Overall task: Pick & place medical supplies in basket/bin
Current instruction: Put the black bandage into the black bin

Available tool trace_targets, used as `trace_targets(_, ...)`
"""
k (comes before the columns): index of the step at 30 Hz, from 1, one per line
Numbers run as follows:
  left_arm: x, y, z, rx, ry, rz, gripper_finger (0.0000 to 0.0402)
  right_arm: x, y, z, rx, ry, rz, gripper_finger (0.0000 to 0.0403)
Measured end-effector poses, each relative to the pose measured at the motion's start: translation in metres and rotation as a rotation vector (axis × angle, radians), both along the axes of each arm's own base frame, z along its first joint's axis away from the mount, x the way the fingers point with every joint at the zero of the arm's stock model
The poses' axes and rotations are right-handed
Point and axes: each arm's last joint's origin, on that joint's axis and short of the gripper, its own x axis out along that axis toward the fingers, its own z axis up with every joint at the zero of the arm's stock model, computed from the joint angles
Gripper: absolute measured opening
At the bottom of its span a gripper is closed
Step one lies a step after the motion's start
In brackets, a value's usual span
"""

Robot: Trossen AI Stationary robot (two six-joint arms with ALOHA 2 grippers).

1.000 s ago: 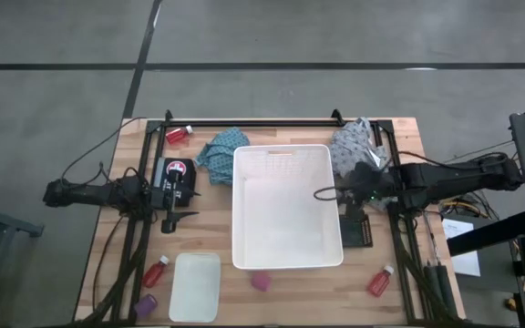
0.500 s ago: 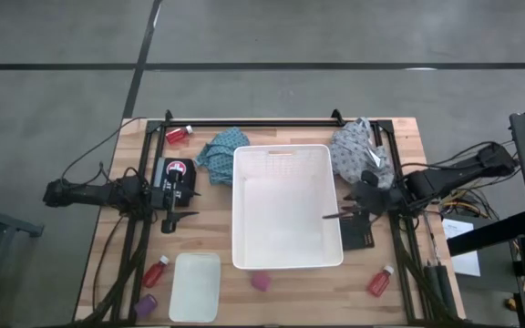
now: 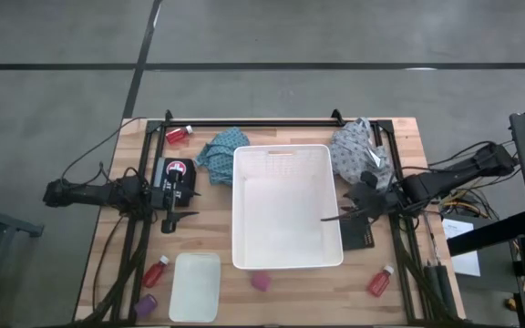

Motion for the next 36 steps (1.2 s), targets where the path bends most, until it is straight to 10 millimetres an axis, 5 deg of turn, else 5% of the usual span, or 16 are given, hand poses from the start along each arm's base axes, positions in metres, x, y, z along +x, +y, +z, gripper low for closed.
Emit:
trace_targets(17,0.000,0.000,0.000,0.000,0.000,0.000,0.0253,0.007,-0.013,-0.035,0.048,-0.089,-0.092,0.0243)
trace_targets(36,0.000,0.000,0.000,0.000,0.000,0.000,0.0253,0.011,-0.022,-0.061,0.133,-0.060,-0.133,0.0235)
